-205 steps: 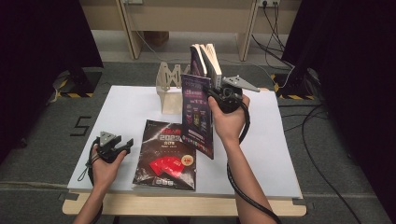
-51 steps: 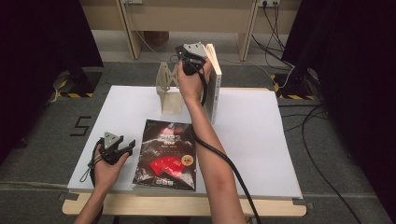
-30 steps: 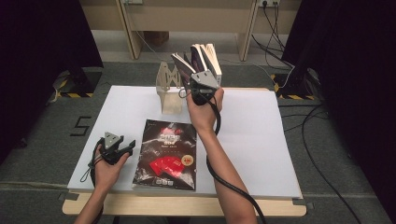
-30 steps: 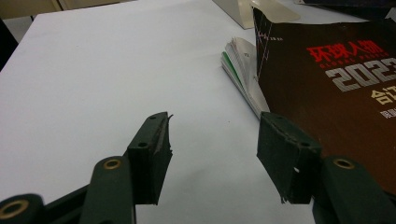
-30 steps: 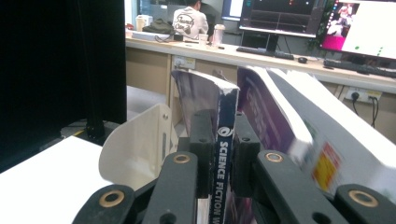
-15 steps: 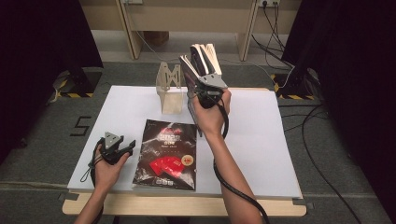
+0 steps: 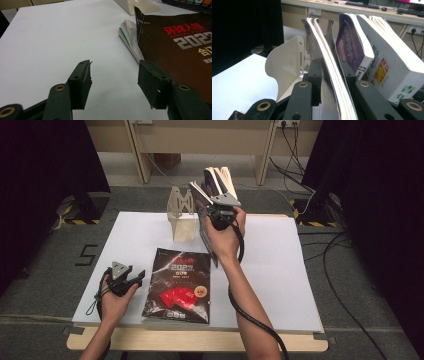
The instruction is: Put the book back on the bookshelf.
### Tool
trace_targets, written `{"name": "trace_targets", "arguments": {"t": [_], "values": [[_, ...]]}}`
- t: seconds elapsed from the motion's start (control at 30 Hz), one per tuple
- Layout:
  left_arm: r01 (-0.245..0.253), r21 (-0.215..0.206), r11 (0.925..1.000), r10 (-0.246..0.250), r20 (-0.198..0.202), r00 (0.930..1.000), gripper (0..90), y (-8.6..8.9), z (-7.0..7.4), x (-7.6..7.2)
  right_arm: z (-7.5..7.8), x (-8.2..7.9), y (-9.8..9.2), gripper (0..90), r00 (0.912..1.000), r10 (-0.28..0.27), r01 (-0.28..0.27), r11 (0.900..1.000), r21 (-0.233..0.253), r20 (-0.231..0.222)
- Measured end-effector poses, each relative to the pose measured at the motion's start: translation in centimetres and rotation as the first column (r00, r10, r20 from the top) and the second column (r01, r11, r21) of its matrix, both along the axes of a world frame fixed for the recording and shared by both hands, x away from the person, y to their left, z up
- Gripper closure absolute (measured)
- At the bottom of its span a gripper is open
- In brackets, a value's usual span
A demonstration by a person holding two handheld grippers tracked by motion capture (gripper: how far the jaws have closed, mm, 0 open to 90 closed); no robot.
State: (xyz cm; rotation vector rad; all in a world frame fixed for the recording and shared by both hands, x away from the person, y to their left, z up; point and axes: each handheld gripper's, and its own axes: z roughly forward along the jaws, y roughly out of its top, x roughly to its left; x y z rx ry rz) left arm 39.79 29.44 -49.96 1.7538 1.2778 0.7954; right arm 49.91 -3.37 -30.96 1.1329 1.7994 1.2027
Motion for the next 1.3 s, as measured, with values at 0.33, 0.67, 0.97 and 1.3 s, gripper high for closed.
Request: {"name": "trace_targets", "arguments": {"t": [0.33, 0.67, 0.97, 1.3], "values": [[0.001, 0.001, 1.0, -0.001, 0.003, 1.0, 43.2, -0.1, 0.0, 0.0, 0.4, 1.1, 0.5, 77.1, 0.9995, 0.005, -0.005, 1.0, 0.0, -0.03], [0.003, 0.007, 1.0, -0.003, 0.0, 1.0, 43.1, -0.1, 0.0, 0.0, 0.6, 1.5, 0.9, 84.4, 0.9981, 0.024, -0.024, 1.0, -0.001, -0.056], [0.007, 0.005, 1.0, -0.007, -0.005, 1.0, 42.9, 0.0, 0.0, 0.0, 0.8, 2.1, 0.9, 84.5, 0.9989, 0.008, -0.005, 0.999, 0.046, -0.046], [0.008, 0.003, 1.0, -0.008, 0.0, 1.0, 42.7, -0.1, 0.0, 0.0, 1.1, 2.6, 1.4, 84.5, 0.9994, -0.032, 0.033, 0.998, 0.058, -0.009]]}}
